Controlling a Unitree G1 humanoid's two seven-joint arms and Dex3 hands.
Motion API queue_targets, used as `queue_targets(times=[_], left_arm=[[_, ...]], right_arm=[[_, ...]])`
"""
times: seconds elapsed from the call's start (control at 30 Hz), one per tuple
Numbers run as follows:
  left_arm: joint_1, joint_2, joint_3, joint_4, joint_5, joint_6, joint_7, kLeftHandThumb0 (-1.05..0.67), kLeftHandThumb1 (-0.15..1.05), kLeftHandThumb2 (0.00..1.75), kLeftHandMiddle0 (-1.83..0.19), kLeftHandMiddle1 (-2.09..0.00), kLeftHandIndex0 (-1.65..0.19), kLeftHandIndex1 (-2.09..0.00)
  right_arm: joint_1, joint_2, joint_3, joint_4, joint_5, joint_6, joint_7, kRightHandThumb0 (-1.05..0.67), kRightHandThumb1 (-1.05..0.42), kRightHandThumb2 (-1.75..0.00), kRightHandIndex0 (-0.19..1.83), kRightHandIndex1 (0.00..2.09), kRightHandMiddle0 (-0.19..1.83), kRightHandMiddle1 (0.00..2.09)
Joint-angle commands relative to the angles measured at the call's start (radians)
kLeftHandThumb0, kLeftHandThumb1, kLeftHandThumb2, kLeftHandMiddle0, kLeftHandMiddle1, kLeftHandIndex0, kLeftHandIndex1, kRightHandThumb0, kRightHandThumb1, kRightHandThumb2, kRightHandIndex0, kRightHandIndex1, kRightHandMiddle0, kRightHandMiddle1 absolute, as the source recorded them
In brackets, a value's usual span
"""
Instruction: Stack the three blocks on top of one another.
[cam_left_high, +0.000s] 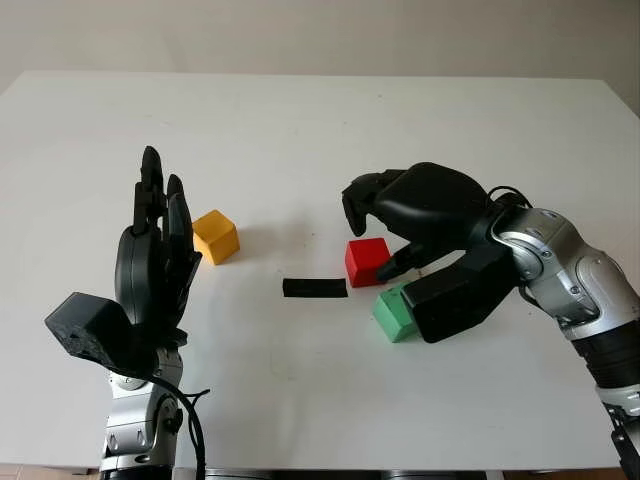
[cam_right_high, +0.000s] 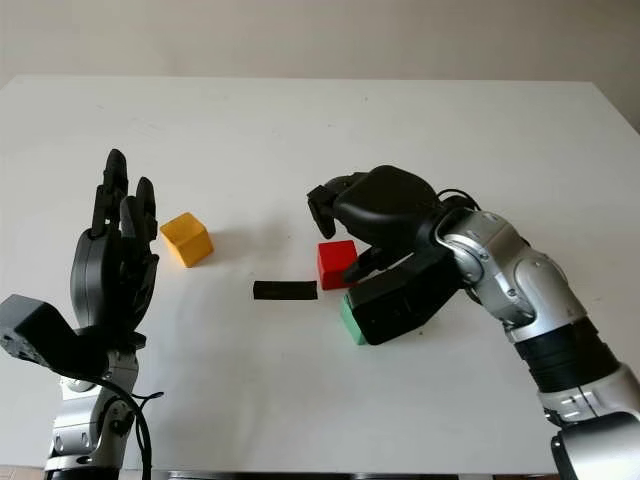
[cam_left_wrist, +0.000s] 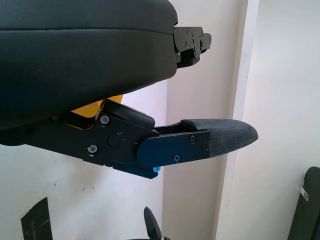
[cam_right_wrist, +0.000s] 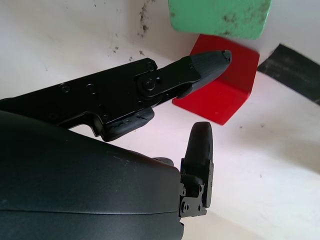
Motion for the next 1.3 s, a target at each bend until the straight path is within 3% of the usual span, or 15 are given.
queue_targets(times=[0.0,0.3,0.5,0.63,0.8,0.93,1.27], left_arm=[[0.017,0.000,0.000,-0.021,0.001,-0.009,-0.005,-0.74,1.05,0.52,0.09,-0.05,0.10,-0.05],[0.018,0.000,-0.001,-0.022,0.004,-0.007,-0.001,-0.74,1.05,0.52,0.08,-0.06,0.09,-0.05],[0.019,0.000,0.001,-0.022,0.005,-0.010,-0.001,-0.74,1.05,0.51,0.07,-0.06,0.09,-0.06],[0.022,-0.002,0.000,-0.029,0.002,-0.003,0.001,-0.74,1.05,0.52,0.07,-0.05,0.09,-0.05],[0.026,-0.002,-0.001,-0.036,0.001,0.001,0.000,-0.73,1.05,0.51,0.07,-0.05,0.08,-0.06],[0.029,-0.001,-0.002,-0.040,0.005,-0.001,0.002,-0.73,1.05,0.51,0.08,-0.05,0.08,-0.05],[0.028,0.000,-0.003,-0.040,0.009,0.000,0.003,-0.74,1.05,0.51,0.08,-0.05,0.08,-0.05]], right_arm=[[-0.015,-0.005,0.005,-0.004,-0.001,0.006,0.013,-0.73,-1.02,-0.05,0.20,0.04,-0.04,1.33],[-0.021,-0.008,0.010,-0.001,0.000,-0.002,0.030,-0.77,-1.01,-0.05,0.17,0.04,-0.03,1.30],[-0.021,-0.009,0.011,-0.005,-0.005,-0.001,0.031,-0.76,-1.02,-0.05,0.18,0.05,-0.05,1.42],[-0.018,-0.003,0.005,0.000,0.007,0.003,0.024,-0.68,-1.01,-0.05,0.20,0.06,-0.02,1.46],[-0.005,0.015,-0.011,0.023,0.036,0.005,-0.032,-0.49,-1.00,-0.05,0.35,0.11,0.14,1.68],[-0.004,0.019,-0.009,0.040,0.043,0.006,-0.069,-0.43,-0.99,-0.05,0.42,0.12,0.25,1.65],[-0.031,0.010,0.011,0.113,0.027,-0.028,-0.129,-0.42,-0.99,-0.06,0.48,0.13,0.28,1.62]])
